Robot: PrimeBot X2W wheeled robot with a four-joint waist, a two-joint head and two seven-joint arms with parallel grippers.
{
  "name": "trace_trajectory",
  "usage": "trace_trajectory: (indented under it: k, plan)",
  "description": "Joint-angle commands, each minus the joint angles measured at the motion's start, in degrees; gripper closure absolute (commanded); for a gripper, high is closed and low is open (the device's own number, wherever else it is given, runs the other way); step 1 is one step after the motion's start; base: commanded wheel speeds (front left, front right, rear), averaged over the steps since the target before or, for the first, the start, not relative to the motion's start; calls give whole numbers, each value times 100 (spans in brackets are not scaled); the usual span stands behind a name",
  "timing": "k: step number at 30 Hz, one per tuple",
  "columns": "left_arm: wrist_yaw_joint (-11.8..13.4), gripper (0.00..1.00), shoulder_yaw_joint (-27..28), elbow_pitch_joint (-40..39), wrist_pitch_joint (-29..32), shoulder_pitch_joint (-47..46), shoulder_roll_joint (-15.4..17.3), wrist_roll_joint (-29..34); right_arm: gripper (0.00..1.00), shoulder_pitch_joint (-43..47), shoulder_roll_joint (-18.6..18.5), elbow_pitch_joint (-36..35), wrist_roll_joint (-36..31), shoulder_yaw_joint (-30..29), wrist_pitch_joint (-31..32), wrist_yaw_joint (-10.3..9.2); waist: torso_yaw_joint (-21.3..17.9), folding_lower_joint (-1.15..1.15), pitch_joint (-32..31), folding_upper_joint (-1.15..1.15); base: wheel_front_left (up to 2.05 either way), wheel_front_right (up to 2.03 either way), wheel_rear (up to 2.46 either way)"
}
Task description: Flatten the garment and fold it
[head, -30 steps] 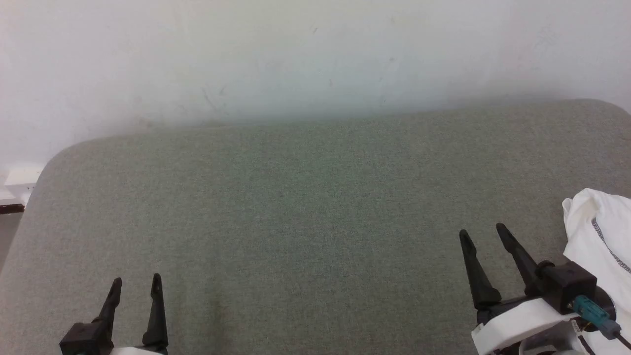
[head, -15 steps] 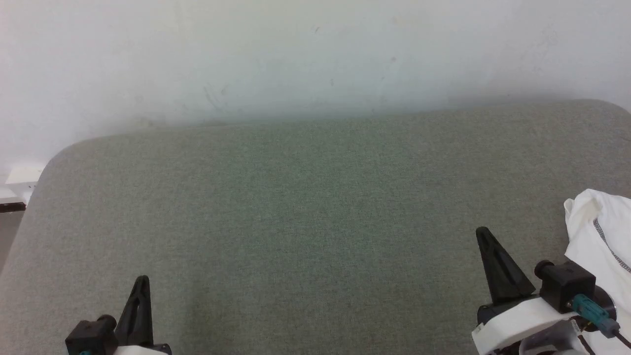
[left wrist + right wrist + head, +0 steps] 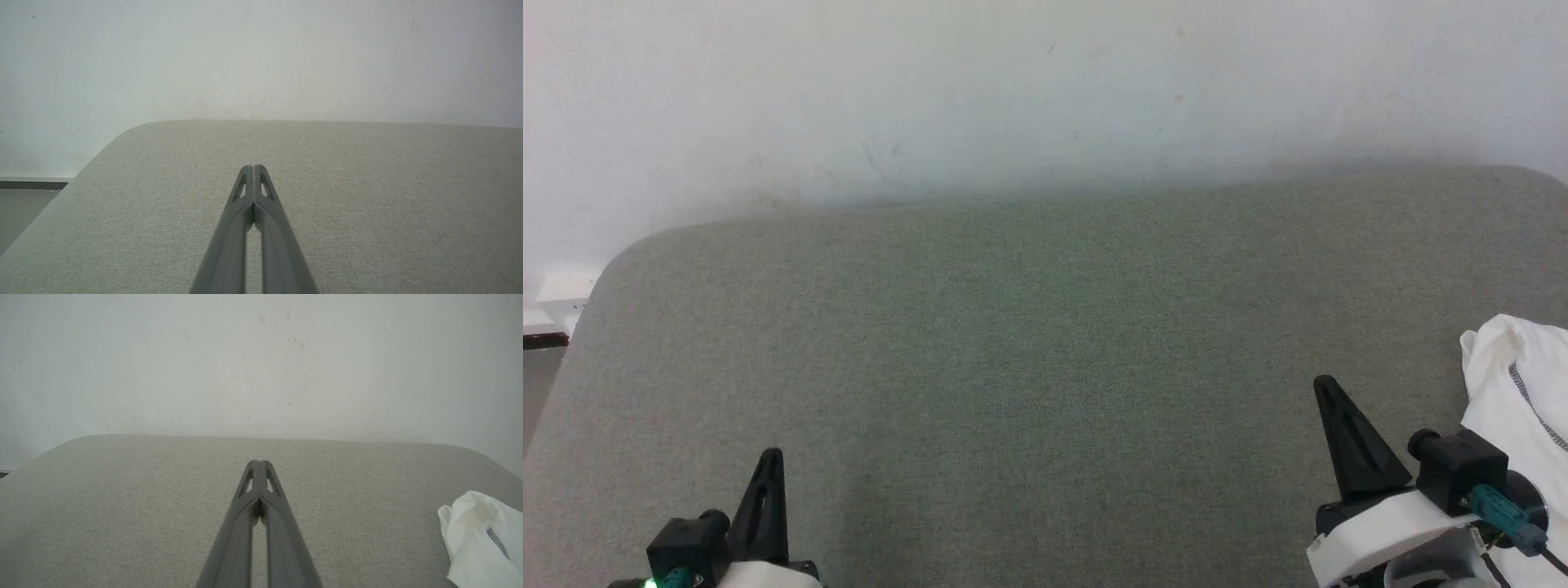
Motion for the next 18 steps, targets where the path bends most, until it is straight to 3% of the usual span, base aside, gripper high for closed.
trace_trajectory:
  k: [1, 18]
  plan:
    - [26, 100, -16, -43, 19, -92, -21, 68, 100, -60, 17, 8, -33, -10, 16, -1, 1, 0, 0, 0, 0, 0, 0]
    - [44, 100, -75, -138, 218, -202, -111, 225, 100, -116, 30, 21, -156, -56, 92, -2, 32, 0, 6, 0, 0, 0, 0]
